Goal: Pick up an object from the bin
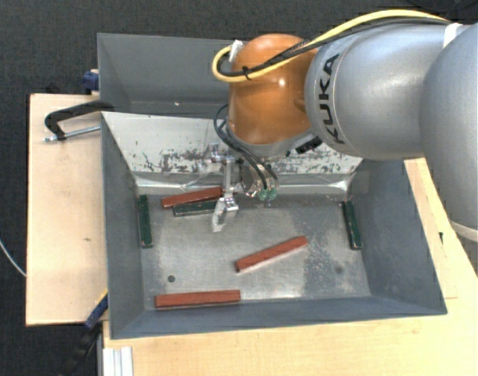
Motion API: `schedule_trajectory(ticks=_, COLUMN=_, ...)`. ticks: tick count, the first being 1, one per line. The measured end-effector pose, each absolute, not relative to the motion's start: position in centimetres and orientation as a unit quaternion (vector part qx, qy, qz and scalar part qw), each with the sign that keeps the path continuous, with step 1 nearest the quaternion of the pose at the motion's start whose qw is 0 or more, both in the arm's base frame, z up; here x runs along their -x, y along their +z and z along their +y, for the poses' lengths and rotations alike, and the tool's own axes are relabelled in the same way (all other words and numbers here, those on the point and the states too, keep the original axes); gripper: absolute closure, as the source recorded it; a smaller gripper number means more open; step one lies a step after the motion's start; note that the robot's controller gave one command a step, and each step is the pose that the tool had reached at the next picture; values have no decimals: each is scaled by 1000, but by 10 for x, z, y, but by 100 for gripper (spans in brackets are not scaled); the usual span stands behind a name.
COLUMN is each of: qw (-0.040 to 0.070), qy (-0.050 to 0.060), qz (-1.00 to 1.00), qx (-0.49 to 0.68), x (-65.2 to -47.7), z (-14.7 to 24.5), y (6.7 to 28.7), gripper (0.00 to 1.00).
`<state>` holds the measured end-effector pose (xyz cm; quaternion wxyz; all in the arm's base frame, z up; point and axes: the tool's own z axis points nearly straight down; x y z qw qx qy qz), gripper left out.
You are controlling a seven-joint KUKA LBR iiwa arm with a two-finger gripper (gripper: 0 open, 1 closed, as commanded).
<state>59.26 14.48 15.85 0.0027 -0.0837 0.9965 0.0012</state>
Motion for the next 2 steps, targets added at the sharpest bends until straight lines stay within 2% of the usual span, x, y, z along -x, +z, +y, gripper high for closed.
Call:
schedule_trajectory(ticks=1, qw=1, qy=1, qz=998, qx=-55, x=-599, z=149, y=137, gripper=0)
schedule_trajectory(ticks=2, qw=1, qy=1, qz=998, qx=57, x=-601, z=159, y=89, gripper=0)
